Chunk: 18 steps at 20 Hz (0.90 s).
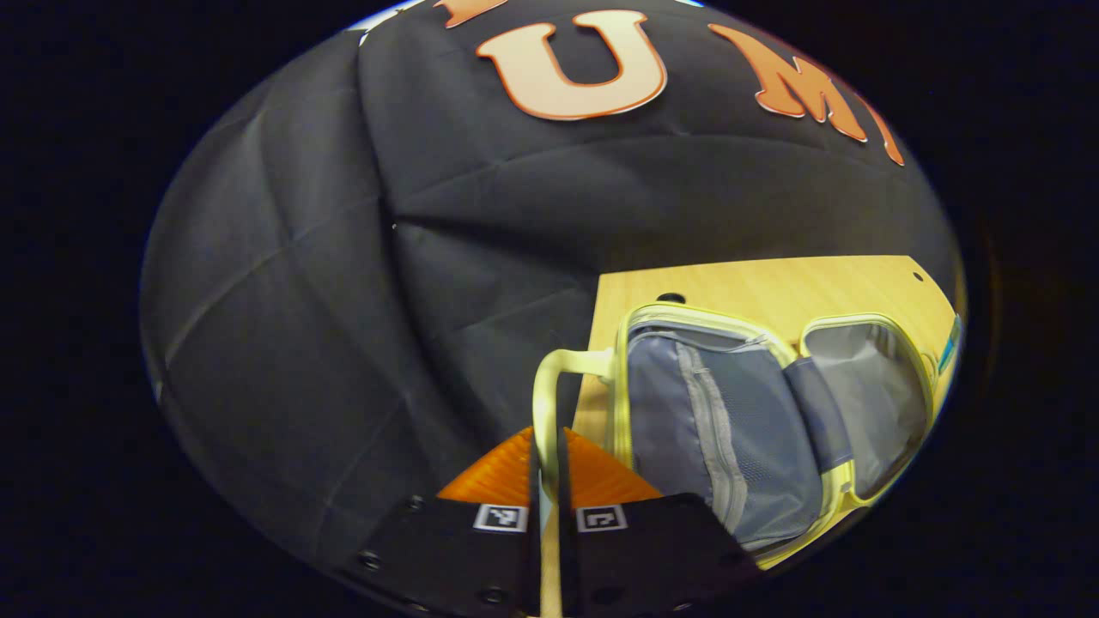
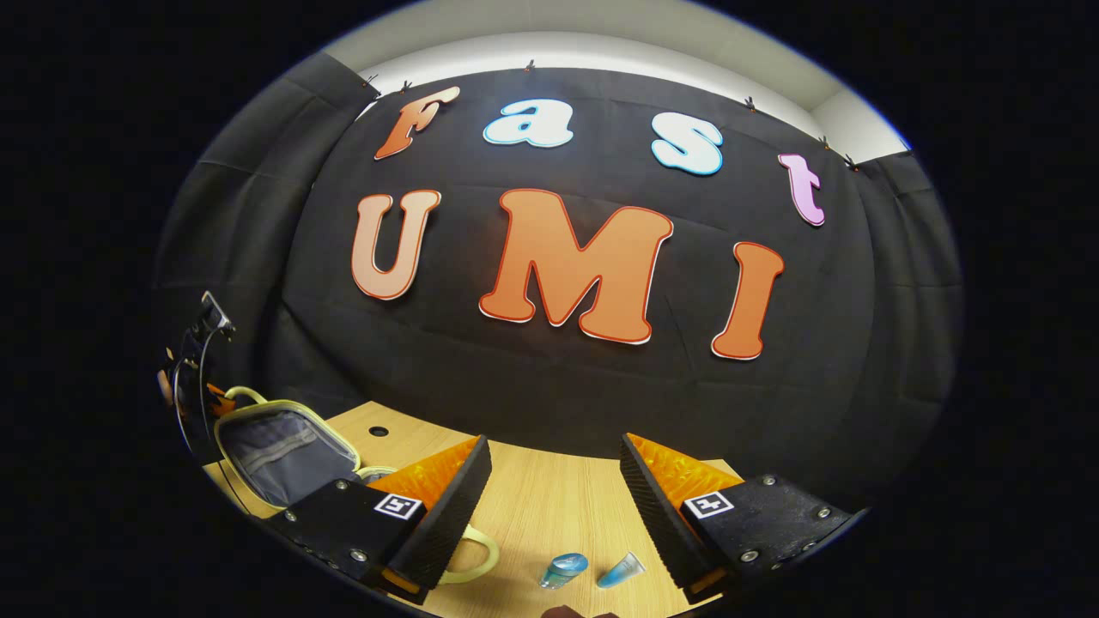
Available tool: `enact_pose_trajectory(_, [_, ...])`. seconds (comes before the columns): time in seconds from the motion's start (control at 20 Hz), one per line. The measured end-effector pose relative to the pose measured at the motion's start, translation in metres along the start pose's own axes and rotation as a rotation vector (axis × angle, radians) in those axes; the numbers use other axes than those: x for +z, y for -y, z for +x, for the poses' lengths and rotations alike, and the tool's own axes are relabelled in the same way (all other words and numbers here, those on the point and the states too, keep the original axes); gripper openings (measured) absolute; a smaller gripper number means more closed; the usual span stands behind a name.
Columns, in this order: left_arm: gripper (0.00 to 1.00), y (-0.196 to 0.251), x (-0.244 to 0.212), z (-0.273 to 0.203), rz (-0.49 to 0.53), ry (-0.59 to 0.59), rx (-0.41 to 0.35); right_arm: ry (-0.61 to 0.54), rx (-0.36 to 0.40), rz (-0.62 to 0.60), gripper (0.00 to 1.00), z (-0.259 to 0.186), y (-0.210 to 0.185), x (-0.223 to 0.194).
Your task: First open the suitcase, pack the skin care products into it, and then close the suitcase.
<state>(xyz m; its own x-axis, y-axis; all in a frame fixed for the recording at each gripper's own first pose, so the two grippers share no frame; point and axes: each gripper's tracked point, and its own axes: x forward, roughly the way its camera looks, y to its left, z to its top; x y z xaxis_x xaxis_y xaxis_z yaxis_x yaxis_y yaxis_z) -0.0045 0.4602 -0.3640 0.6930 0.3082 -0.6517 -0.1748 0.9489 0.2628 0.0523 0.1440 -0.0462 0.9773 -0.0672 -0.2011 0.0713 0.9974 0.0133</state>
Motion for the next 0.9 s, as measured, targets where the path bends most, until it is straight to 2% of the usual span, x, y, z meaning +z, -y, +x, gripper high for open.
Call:
enact_pose_trajectory(0.15, [0.2, -0.007, 0.004, -0.002, -0.011, 0.035, 0.027, 0.002, -0.026, -0.013, 0.95, -0.002, 0.007, 0.0])
enact_pose_trajectory(0.2, [0.18, -0.006, 0.019, -0.005, -0.005, 0.075, 0.028, 0.0, -0.03, -0.009, 0.95, -0.002, 0.008, 0.001])
enact_pose_trajectory(0.25, [0.21, -0.003, 0.031, -0.01, 0.006, 0.109, 0.026, -0.001, -0.032, -0.004, 0.95, -0.002, 0.01, 0.002])
enact_pose_trajectory(0.4, [0.84, 0.023, 0.071, -0.044, 0.015, 0.212, -0.012, 0.0, -0.038, 0.001, 0.95, -0.002, 0.017, -0.001])
enact_pose_trajectory(0.45, [0.82, 0.034, 0.081, -0.054, 0.016, 0.24, -0.026, 0.003, -0.039, -0.001, 0.95, -0.004, 0.02, -0.001])
enact_pose_trajectory(0.6, [0.87, 0.061, 0.104, -0.076, 0.042, 0.303, -0.046, 0.013, -0.037, -0.014, 0.95, -0.005, 0.03, -0.003])
enact_pose_trajectory(0.8, [1.0, 0.111, 0.135, -0.118, 0.036, 0.375, -0.1, 0.017, -0.023, -0.033, 0.95, -0.006, 0.045, -0.006])
enact_pose_trajectory(0.9, [1.0, 0.139, 0.147, -0.138, 0.006, 0.409, -0.133, 0.025, -0.025, -0.052, 0.95, -0.006, 0.06, -0.007])
